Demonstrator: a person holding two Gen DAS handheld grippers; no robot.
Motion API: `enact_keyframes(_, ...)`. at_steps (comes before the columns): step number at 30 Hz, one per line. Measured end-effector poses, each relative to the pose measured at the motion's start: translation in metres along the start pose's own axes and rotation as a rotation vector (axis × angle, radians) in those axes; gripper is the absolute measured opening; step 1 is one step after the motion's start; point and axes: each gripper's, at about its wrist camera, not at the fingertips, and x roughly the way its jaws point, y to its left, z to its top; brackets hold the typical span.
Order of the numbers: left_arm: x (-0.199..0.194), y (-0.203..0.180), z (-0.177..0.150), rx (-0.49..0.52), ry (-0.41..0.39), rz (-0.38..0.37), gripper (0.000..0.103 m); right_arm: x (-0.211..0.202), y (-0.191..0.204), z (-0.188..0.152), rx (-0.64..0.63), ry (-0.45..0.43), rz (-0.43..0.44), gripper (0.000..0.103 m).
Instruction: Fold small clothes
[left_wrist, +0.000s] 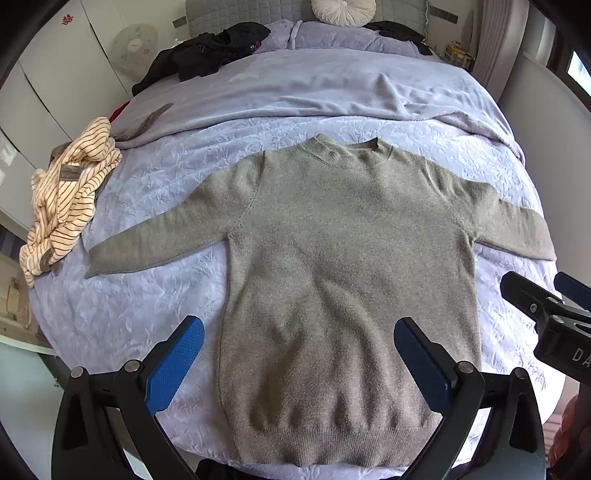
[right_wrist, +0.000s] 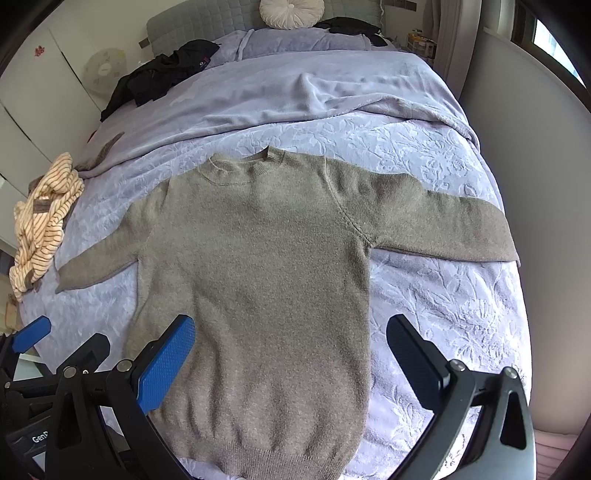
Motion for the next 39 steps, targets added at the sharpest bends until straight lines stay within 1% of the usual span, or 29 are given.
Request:
enact_keyframes(3, 0.003, 0.0, 0.0, 0.002, 0.01, 0.008, 0.103, 0.001, 0.0, -0.001, -0.001, 0.004, 0.005, 0.103)
enact_keyframes(8, 0.006, 0.005, -0.002, -0.014, 0.024, -0.007, 0.103, 0.001, 0.001, -0.002, -0.015, 0.002, 0.005, 0.103)
enact_keyframes(11, 0.009, 0.008, -0.005, -0.013, 0.027, 0.005, 0.103, 0.002, 0.001, -0.002, -0.009, 0.006, 0.01, 0.103)
enact_keyframes(17, 0.015, 0.019, -0.006, -0.025, 0.035, -0.012, 0.103, 0.007, 0.003, -0.004, 0.0, 0.025, -0.028, 0.103)
enact_keyframes(22, 0.027, 0.03, -0.005, -0.012, 0.044, -0.032, 0.103, 0.014, 0.006, -0.007, 0.028, 0.048, -0.022, 0.103)
enact_keyframes(29, 0.057, 0.046, 0.003, 0.047, 0.08, -0.098, 0.103, 0.028, 0.025, -0.01, 0.054, 0.042, -0.04, 0.103)
enact_keyframes(33, 0.074, 0.058, 0.006, 0.103, 0.108, -0.133, 0.103, 0.041, 0.042, -0.013, 0.079, 0.055, -0.047, 0.103)
enact_keyframes(36, 0.081, 0.067, 0.007, 0.137, 0.109, -0.146, 0.103, 0.048, 0.056, -0.017, 0.094, 0.066, -0.063, 0.103)
enact_keyframes(39, 0.086, 0.08, 0.008, 0.141, 0.115, -0.168, 0.103, 0.055, 0.072, -0.019, 0.1, 0.086, -0.068, 0.103)
